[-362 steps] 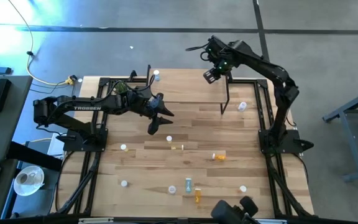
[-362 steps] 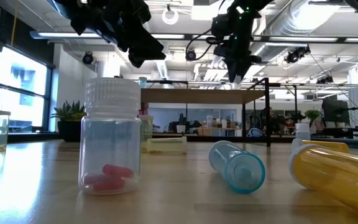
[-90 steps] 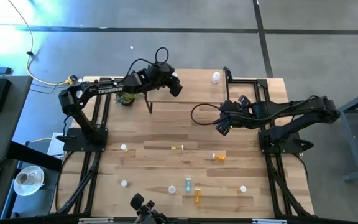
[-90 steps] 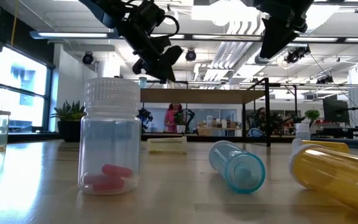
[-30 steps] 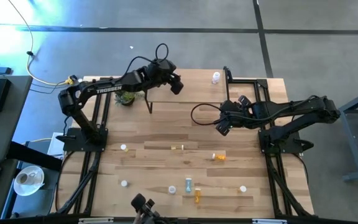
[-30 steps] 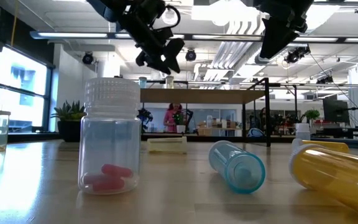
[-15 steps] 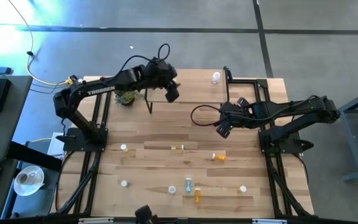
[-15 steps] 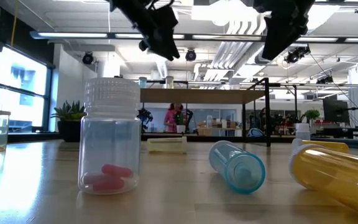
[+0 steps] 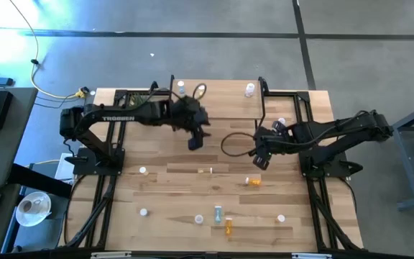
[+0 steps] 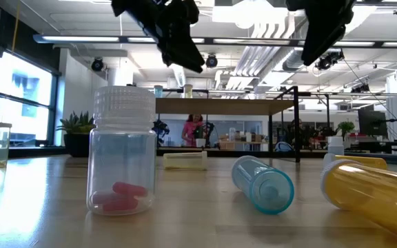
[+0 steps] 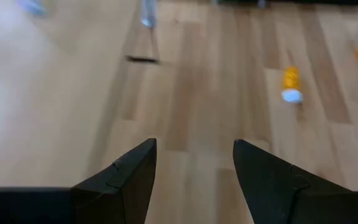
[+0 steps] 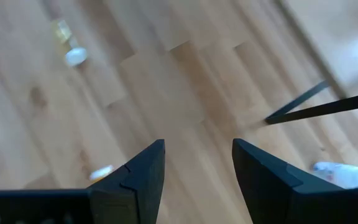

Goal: Pick and place medicine bottles onto shelf by color
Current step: Put the top orange pill bottle on the shelf

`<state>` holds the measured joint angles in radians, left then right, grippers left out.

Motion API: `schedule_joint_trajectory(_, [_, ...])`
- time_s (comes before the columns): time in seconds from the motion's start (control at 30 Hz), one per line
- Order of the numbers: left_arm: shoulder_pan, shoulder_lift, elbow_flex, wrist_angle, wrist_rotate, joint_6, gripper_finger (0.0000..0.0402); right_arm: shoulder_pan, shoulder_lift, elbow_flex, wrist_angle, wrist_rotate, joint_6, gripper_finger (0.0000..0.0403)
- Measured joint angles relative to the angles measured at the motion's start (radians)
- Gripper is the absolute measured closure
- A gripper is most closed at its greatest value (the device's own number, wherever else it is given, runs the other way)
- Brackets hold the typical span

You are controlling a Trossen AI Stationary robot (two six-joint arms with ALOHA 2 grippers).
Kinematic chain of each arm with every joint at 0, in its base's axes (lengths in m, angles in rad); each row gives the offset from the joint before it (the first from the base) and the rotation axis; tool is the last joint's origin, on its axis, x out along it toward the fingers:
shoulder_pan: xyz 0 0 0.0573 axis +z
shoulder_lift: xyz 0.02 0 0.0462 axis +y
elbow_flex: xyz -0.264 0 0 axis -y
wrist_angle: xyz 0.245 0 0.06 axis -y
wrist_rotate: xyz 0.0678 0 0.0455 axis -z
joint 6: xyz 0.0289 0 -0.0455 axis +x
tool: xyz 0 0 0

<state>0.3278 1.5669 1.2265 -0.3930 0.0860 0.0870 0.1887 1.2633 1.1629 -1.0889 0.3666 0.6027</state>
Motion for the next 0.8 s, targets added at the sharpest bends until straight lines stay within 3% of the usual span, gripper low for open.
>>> schedule_joint_trajectory(0.27, [-0.113, 0.0, -0.143, 0.169, 0.001, -0.052, 0.02, 0.14, 0.016, 0.0, -0.01, -0.001, 0.051, 0.0224])
schedule_joint_trajectory(0.5, [-0.158, 0.001, -0.244, 0.264, 0.006, -0.112, 0.02, 0.22, 0.123, 0.0, -0.004, -0.003, 0.115, 0.0224])
schedule_joint_trajectory(0.8, [-0.199, 0.001, -0.313, 0.29, 0.054, -0.191, 0.02, 0.259, 0.278, -0.001, 0.139, -0.116, 0.115, 0.0224])
